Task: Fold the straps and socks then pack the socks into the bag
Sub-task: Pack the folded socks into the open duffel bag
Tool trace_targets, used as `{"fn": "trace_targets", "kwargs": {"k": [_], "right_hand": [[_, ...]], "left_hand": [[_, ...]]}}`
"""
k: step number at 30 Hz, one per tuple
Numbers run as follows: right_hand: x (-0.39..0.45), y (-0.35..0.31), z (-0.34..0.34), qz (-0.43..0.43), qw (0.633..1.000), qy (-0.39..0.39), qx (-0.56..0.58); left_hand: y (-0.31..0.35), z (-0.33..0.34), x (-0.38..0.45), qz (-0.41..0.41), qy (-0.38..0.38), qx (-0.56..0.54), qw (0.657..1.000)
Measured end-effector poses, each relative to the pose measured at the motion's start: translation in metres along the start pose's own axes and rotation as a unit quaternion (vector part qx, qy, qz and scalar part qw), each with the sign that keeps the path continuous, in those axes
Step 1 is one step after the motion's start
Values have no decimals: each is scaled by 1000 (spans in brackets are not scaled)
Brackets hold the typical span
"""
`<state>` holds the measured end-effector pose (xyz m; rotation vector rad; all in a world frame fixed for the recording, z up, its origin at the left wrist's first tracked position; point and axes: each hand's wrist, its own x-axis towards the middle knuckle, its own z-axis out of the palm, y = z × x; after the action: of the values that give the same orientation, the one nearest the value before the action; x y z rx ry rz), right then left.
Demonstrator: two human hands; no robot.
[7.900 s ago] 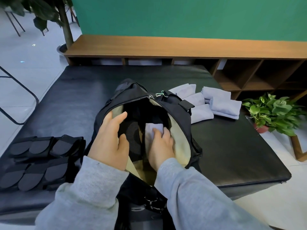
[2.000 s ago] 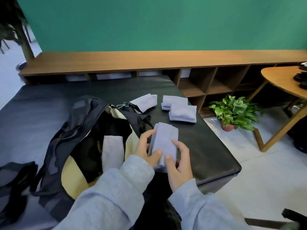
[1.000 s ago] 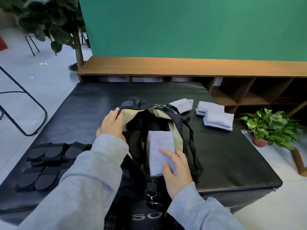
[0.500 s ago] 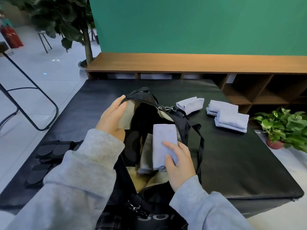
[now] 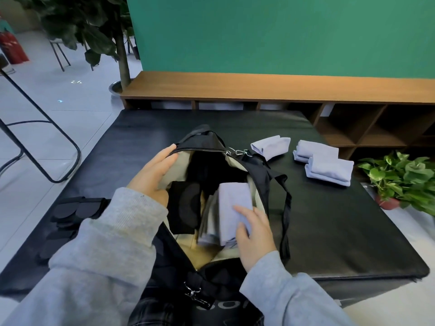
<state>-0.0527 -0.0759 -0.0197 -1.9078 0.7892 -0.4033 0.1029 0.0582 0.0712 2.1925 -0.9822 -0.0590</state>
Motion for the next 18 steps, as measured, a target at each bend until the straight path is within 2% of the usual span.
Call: {"fn": "trace_targets", "kwargs": {"k": [4, 9, 13, 16, 18], "right_hand": [[1, 1, -21, 10, 998, 58, 1], [-3, -2, -20, 20, 998, 62, -8], [-5, -2, -15, 59, 997, 43, -33], [-7, -3, -17, 85, 995, 36, -40], [-8, -3, -17, 86, 995, 24, -45]], "left_hand": [[-3, 4, -2, -3, 4, 3, 1000], [14, 25, -10, 38, -11, 54, 998], [22, 40, -17, 38, -32, 205, 978], [19, 57, -19, 148, -33, 285, 946], [27, 68, -24, 183, -72, 311, 930]]}}
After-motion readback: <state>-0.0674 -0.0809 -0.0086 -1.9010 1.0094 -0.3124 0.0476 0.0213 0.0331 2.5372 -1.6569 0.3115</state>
